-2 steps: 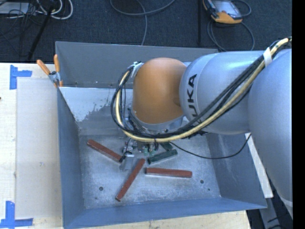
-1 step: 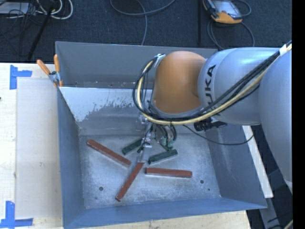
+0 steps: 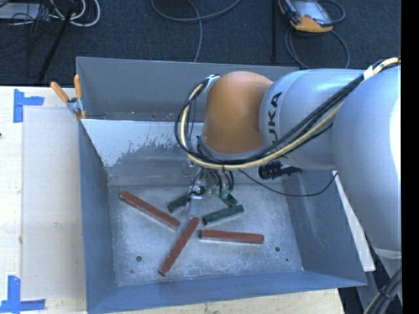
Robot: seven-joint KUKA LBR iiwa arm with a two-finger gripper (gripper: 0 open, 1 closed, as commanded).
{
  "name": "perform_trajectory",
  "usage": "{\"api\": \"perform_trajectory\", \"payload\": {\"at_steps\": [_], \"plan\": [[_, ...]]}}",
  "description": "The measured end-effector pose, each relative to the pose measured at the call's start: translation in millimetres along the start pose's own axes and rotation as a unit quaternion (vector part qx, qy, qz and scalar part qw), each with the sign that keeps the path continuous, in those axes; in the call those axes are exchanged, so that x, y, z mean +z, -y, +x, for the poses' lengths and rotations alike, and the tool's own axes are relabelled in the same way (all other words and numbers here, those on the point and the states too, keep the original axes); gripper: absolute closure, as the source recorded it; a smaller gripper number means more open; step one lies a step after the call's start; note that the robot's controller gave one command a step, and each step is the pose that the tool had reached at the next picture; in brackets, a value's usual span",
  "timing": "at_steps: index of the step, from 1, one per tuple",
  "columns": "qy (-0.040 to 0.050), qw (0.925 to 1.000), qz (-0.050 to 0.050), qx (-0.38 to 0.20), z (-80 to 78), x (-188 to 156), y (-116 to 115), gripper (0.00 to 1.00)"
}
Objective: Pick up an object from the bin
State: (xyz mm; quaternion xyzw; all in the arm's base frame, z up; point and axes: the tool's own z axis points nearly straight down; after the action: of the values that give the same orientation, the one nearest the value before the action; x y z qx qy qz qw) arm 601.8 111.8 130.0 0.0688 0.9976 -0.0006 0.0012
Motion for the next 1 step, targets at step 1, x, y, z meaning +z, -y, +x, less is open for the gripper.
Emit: {"api": "perform_trajectory", "payload": {"at_steps": [1], "plan": [[-0.0012, 0.9912, -0.001, -0.133, -13.3, 42.3, 2.6, 0.00]]}}
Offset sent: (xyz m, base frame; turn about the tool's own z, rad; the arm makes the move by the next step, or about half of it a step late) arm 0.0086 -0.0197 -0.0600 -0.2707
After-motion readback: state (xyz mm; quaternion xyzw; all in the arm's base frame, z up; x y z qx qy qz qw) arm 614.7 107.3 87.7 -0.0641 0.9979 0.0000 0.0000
